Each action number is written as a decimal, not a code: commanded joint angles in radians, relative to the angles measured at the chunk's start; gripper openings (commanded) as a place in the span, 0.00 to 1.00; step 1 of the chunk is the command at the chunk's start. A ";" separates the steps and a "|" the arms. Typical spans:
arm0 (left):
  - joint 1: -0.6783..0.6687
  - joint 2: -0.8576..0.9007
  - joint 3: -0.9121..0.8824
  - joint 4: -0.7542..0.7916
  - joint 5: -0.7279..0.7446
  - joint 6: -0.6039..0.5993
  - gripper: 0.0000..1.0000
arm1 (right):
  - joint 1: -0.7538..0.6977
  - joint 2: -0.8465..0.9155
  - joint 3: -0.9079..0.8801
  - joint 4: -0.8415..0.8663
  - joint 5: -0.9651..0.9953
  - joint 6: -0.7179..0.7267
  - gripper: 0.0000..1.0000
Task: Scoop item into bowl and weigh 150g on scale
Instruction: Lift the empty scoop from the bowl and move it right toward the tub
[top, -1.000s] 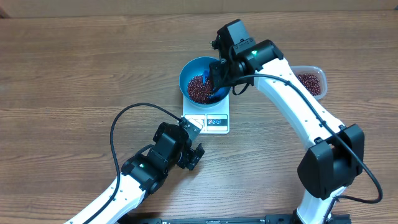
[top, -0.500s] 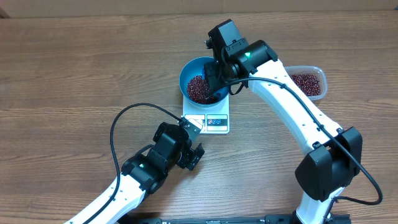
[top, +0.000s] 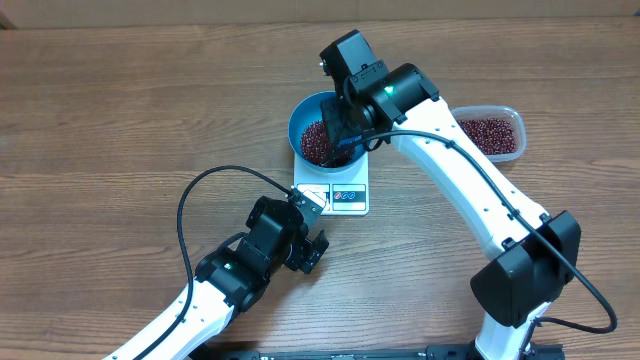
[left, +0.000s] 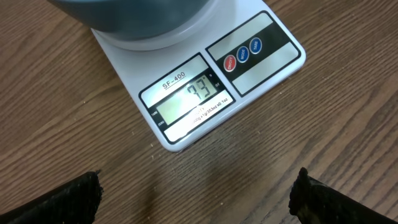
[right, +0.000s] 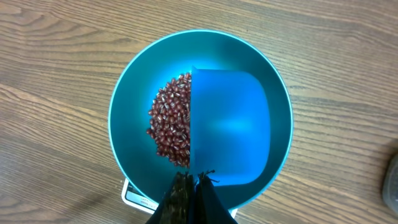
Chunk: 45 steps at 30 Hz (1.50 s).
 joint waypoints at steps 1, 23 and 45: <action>0.004 0.001 0.023 0.000 -0.015 -0.006 1.00 | 0.014 -0.047 0.039 -0.005 0.052 -0.006 0.04; 0.004 0.001 0.023 0.000 -0.015 -0.006 1.00 | 0.122 -0.047 0.039 -0.035 0.325 -0.082 0.04; 0.004 0.001 0.023 0.000 -0.015 -0.006 1.00 | 0.138 -0.048 0.041 -0.035 0.356 -0.103 0.04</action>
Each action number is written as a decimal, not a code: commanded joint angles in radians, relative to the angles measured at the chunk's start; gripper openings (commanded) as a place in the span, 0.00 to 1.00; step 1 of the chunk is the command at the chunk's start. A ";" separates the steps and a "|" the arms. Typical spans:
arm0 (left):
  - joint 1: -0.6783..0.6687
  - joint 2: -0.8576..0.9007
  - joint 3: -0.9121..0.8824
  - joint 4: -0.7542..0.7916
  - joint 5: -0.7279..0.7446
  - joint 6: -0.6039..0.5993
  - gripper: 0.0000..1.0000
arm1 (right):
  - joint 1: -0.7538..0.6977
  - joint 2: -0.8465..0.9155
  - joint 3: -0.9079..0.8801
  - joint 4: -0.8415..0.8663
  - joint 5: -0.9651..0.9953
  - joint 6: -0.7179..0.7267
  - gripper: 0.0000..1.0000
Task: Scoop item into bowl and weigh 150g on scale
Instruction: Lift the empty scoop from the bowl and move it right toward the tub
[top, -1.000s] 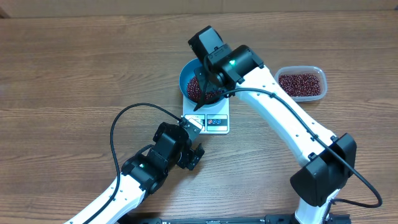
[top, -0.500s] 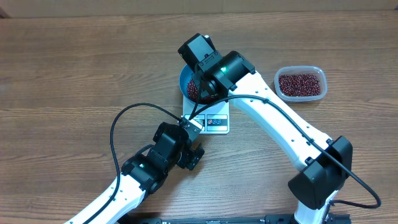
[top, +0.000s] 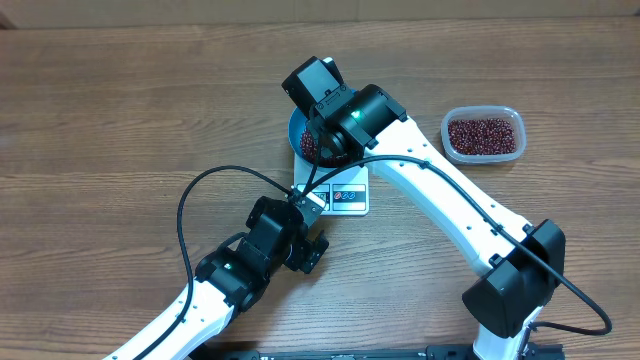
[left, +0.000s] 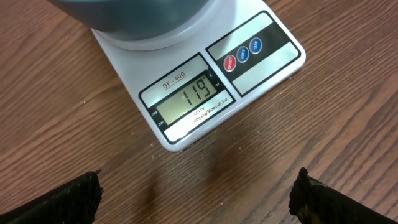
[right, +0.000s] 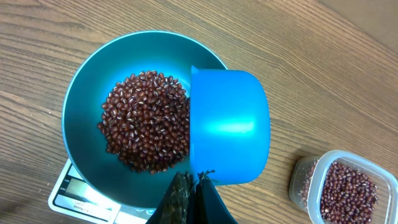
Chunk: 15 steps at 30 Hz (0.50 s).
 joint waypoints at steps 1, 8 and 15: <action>0.004 0.001 0.023 0.000 -0.015 -0.006 1.00 | 0.005 -0.046 0.046 0.003 -0.010 0.004 0.04; 0.004 0.001 0.023 0.000 -0.015 -0.006 1.00 | 0.005 -0.069 0.154 -0.035 -0.132 0.050 0.04; 0.004 0.001 0.023 0.000 -0.015 -0.006 1.00 | 0.003 -0.078 0.335 -0.129 -0.077 0.056 0.04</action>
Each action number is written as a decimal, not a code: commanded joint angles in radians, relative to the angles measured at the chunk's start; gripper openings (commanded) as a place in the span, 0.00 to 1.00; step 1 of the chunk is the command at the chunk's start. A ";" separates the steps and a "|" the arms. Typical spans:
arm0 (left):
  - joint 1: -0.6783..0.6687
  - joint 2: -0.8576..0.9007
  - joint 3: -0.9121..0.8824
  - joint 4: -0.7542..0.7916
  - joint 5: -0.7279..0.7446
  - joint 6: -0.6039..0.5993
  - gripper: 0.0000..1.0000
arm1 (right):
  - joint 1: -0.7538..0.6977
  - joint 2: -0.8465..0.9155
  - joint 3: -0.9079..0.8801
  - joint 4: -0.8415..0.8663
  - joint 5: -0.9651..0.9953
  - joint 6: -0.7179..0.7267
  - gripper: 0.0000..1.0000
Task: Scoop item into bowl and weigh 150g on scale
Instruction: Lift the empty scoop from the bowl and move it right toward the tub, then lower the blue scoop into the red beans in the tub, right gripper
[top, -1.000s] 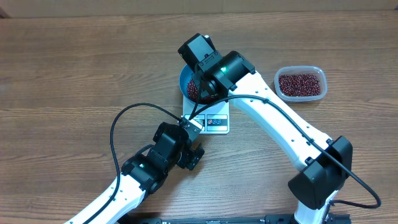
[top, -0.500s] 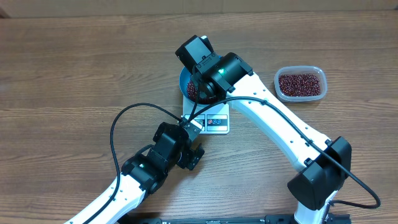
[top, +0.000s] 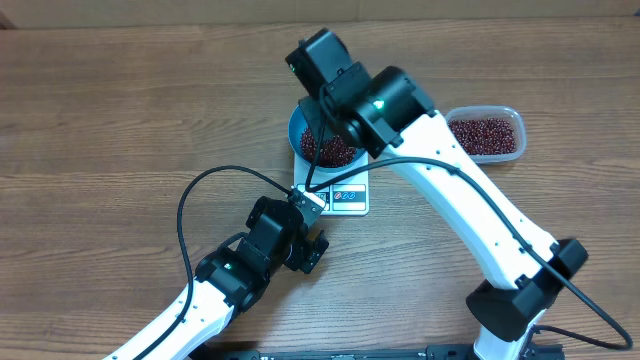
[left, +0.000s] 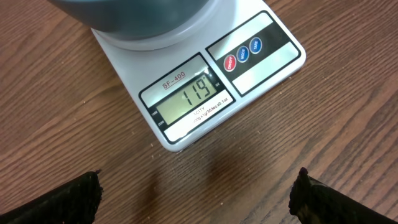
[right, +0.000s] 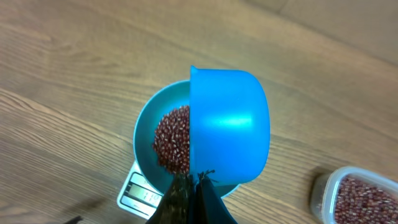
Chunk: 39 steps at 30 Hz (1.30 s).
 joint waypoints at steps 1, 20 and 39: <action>0.004 0.001 0.023 0.000 -0.015 -0.006 1.00 | 0.003 -0.057 0.095 -0.015 0.095 0.014 0.04; 0.004 0.000 0.023 0.000 -0.015 -0.006 1.00 | -0.379 -0.058 0.112 -0.065 0.247 0.015 0.04; 0.004 0.001 0.023 0.000 -0.015 -0.006 1.00 | -0.783 -0.035 0.053 -0.244 -0.241 -0.069 0.04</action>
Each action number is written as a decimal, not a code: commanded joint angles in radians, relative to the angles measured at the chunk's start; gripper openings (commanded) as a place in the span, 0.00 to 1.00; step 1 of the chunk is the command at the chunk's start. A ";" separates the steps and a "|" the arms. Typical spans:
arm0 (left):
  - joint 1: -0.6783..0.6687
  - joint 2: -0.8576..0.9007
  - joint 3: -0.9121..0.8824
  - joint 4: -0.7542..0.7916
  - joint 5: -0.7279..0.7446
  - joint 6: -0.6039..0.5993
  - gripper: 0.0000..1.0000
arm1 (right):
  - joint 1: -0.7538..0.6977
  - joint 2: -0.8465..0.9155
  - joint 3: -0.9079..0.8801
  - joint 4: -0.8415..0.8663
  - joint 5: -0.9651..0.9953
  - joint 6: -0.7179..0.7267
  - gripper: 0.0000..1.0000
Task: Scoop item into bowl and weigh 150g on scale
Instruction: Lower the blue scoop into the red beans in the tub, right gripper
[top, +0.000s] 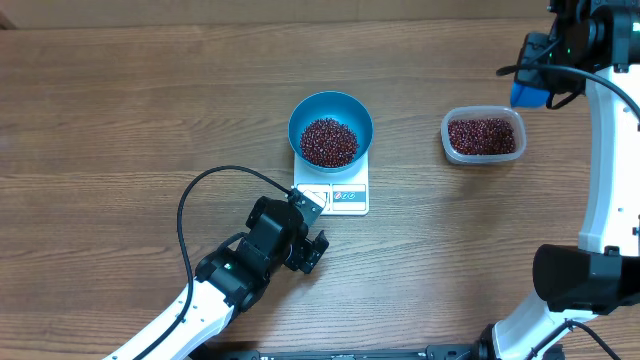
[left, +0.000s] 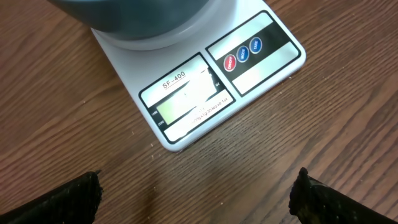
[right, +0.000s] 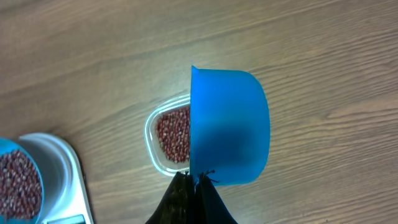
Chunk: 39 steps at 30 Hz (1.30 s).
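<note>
A blue bowl (top: 331, 135) of red beans sits on the white scale (top: 332, 192). In the left wrist view the scale's display (left: 189, 103) shows no readable digits. My right gripper (right: 193, 180) is shut on the handle of a blue scoop (right: 230, 124), held high at the far right over the edge of a clear tub of beans (top: 483, 135). The scoop's inside is hidden. My left gripper (left: 198, 194) rests open on the table just in front of the scale, with nothing between its fingers (left: 62, 200).
A black cable (top: 200, 200) loops from the left arm across the table in front of the scale. The tub (right: 171, 134) lies right of the scale (right: 56, 174) in the right wrist view. Bare wood surrounds everything.
My right gripper has moved with the scoop from above the bowl to the far right, over the bean tub. The display read 119 then and looks blank now. The left arm has not moved.
The scoop was tipped inside the bowl while the display read 93. Then the scoop was beside the bean heap and the reading was 119. It then stood higher above the bowl, still 119, and now hangs over the tub at the right.
</note>
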 joint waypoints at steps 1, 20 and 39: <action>0.004 0.001 0.023 0.001 -0.015 -0.006 1.00 | -0.002 -0.002 -0.047 0.003 -0.029 -0.027 0.04; 0.004 0.001 0.023 0.001 -0.015 -0.006 1.00 | 0.001 0.000 -0.391 0.245 -0.026 -0.019 0.04; 0.004 0.001 0.023 0.001 -0.015 -0.006 1.00 | 0.151 0.000 -0.446 0.275 0.236 -0.007 0.04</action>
